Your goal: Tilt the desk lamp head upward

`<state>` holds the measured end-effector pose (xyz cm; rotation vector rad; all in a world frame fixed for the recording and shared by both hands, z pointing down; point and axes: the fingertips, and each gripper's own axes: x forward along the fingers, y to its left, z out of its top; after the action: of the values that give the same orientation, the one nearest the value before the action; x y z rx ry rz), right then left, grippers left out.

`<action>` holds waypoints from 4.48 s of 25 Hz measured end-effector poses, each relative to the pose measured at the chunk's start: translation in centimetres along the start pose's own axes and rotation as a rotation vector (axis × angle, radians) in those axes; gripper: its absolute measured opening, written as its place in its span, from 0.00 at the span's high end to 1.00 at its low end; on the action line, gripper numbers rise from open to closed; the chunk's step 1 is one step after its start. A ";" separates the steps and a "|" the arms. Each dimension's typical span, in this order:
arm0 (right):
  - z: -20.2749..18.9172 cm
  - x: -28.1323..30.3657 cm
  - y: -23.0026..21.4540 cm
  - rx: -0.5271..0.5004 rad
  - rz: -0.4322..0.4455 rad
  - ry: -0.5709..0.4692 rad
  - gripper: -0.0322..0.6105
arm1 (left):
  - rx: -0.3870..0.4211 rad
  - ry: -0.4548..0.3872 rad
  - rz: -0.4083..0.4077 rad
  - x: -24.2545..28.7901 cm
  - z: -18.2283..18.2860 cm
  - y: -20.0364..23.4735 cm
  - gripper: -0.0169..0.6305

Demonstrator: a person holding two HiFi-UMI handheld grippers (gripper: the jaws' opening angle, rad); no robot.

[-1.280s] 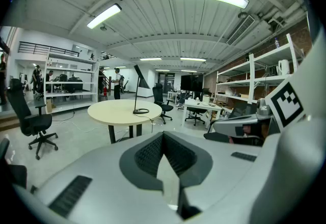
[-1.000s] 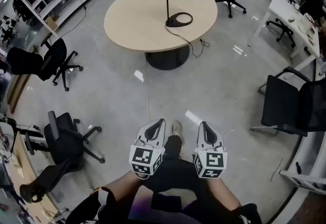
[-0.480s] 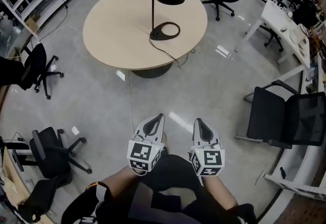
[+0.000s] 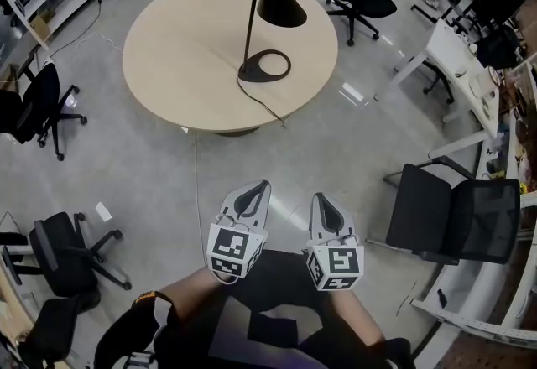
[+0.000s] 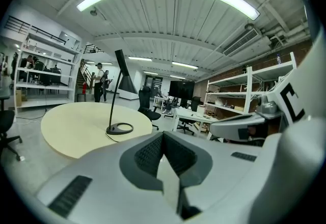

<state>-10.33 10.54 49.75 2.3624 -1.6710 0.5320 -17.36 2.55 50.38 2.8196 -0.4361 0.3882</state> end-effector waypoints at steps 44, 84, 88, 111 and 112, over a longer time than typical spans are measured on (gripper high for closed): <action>10.9 27.3 -16.4 -0.085 0.396 -0.003 0.93 | -0.033 -0.029 0.373 25.6 9.2 8.8 0.90; 24.4 52.0 -22.1 0.616 1.028 0.108 0.80 | 0.169 -0.332 0.865 27.6 38.3 22.8 0.88; 23.8 53.1 -21.4 0.754 1.074 0.167 0.80 | 0.239 -0.351 0.947 25.7 41.7 23.6 0.88; 25.7 53.3 -20.4 1.012 1.297 0.188 0.80 | 0.291 -0.219 0.923 29.3 45.0 27.1 0.84; 26.0 53.1 -20.5 1.010 1.295 0.181 0.80 | 0.288 -0.221 0.920 29.0 44.9 27.2 0.84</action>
<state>29.18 -37.96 48.14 1.0133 -3.1055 2.0489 10.28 -43.13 23.10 2.7440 -1.8608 0.3121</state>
